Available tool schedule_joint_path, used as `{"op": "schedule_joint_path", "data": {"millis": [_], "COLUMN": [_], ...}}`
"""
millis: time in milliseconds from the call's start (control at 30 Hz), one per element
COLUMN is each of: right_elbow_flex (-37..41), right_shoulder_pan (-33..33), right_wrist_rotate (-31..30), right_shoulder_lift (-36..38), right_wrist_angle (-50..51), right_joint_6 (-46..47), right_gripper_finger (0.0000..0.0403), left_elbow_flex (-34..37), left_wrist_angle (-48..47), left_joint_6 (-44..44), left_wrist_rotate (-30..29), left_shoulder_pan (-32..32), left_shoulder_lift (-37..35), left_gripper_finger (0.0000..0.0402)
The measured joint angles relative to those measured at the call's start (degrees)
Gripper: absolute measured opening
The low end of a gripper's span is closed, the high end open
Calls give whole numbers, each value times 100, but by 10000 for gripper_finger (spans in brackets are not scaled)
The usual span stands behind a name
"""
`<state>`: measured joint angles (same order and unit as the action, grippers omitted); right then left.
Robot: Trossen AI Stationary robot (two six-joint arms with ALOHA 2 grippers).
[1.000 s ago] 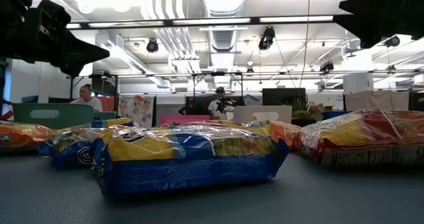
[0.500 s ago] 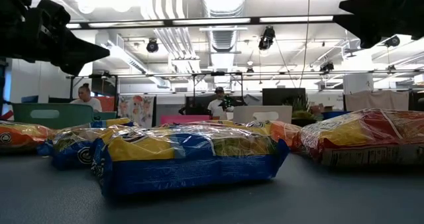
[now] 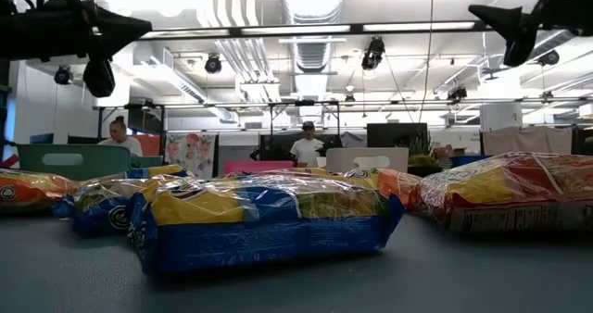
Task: Sort Maruchan noodles
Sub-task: Put the orange noodle pack into the white bin
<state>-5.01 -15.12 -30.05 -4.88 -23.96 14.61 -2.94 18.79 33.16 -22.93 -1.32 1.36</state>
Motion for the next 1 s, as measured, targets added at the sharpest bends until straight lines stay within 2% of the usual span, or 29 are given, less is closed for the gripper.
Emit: {"op": "schedule_joint_path", "data": {"millis": [67,200,367,767,1000], "right_elbow_flex": [-185,-708,-1478,-3248,-3752], "right_shoulder_pan": [16,22,33,330,597], "right_wrist_rotate": [-215,-1150,-1955,-2082,-1977], "right_shoulder_lift": [-216,-857,-1769,-3447,-4224], "right_wrist_angle": [24,275,959,3503,3799], "right_joint_6": [-35,-169,-105,1489,1585], "right_gripper_finger": [228,228,228,228,228], "left_elbow_flex": [0,0,0,-4,-295], "left_wrist_angle": [224,438,594,1036,1035], "left_joint_6": [-170,-345,-835,-1917,-2225], "left_wrist_rotate": [-400,-1000,-1244,-1210,-629], "left_shoulder_pan": [0,-2,0,0,0], "left_shoulder_lift": [49,207,544,1442,1853], "left_gripper_finger": [0,0,0,0,0]}}
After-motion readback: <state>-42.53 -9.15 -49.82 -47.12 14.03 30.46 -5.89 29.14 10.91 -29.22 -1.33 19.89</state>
